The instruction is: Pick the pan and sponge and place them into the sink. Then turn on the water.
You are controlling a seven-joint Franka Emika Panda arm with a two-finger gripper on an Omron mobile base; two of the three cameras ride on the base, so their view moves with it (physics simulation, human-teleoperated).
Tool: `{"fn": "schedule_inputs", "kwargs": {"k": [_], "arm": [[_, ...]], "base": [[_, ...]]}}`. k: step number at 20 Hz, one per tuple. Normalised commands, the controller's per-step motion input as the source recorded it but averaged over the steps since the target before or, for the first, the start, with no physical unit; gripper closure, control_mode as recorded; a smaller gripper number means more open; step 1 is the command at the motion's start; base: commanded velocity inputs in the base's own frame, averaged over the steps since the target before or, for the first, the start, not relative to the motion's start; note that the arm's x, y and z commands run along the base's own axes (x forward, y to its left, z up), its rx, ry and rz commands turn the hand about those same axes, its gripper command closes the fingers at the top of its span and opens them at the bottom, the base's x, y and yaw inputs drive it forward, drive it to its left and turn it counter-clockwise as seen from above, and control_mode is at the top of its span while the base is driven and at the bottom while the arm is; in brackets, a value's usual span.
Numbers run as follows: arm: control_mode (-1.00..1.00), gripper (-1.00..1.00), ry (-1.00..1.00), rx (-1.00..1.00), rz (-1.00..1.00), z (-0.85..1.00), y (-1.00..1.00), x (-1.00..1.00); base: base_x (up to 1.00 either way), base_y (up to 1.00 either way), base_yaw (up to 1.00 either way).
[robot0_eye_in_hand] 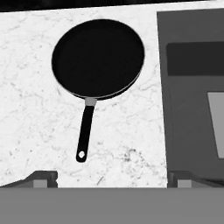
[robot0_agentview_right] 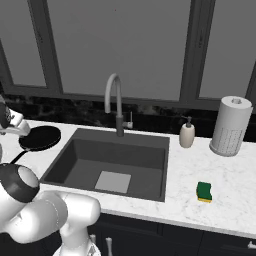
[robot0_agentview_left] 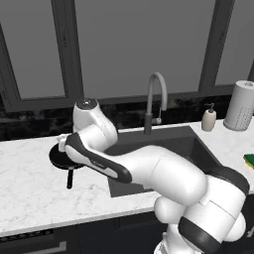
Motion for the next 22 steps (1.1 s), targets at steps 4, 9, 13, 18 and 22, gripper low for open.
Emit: {"fn": "schedule_inputs", "kwargs": {"k": [4, 9, 13, 18, 22], "arm": [[-1.0, -1.0, 0.03, 0.0, 0.0, -0.36, 0.32, 0.0], [-1.0, -1.0, 0.0, 0.0, 0.0, -0.61, 0.33, 0.07], [-1.0, -1.0, 0.0, 0.0, 0.0, -0.6, 0.33, 0.11], [-1.0, -1.0, 0.0, 0.0, 0.0, -0.34, 0.14, 0.09], [-1.0, -1.0, 0.0, 0.0, 0.0, -0.31, 0.13, 0.18]], "base": [[0.0, 0.0, 0.0], [0.0, 0.0, 0.0], [0.0, 0.0, 0.0], [0.0, 0.0, 0.0], [0.0, 0.0, 0.0]]}}
